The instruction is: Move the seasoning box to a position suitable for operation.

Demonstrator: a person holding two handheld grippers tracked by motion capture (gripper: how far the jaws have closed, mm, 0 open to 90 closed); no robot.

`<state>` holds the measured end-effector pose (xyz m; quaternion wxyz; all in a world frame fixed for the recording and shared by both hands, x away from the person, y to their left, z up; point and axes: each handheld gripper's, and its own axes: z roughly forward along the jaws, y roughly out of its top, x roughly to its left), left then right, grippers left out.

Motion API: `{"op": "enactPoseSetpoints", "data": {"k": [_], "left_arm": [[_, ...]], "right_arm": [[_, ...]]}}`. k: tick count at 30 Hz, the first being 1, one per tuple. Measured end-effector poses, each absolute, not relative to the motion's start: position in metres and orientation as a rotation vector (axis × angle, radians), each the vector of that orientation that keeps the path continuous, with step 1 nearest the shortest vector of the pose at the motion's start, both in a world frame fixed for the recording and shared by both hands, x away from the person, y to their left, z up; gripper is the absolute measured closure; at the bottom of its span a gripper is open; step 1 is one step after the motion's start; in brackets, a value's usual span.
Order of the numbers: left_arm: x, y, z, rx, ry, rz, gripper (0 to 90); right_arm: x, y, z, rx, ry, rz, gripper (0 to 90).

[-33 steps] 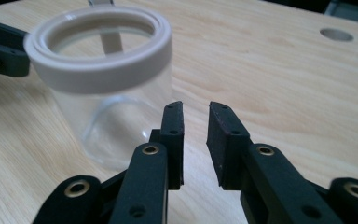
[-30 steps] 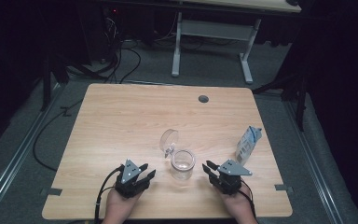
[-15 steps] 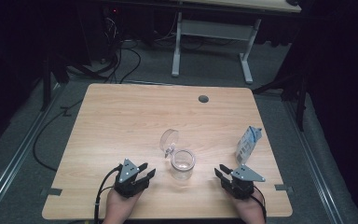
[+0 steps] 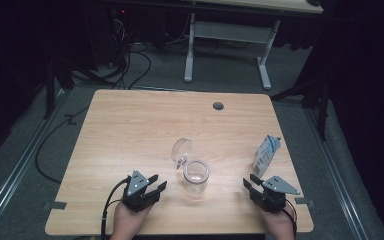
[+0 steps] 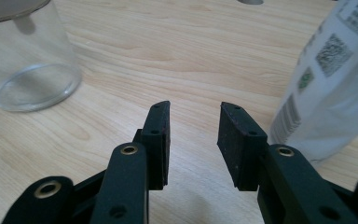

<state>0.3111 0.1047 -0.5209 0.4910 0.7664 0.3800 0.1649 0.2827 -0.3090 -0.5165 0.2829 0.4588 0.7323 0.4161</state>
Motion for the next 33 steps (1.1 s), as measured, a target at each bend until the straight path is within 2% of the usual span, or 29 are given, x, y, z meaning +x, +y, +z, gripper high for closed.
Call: {"op": "enactPoseSetpoints", "data": {"k": [20,33], "left_arm": [[0.316,0.105,-0.52,1.841,0.936,0.392,56.9],[0.313,0.112,-0.521,1.834,0.954,0.4,56.5]], "right_arm": [[0.276,-0.332,-0.511,1.28,1.886,1.093,61.8],[0.281,-0.339,-0.506,1.308,1.838,1.079,53.0]]}}
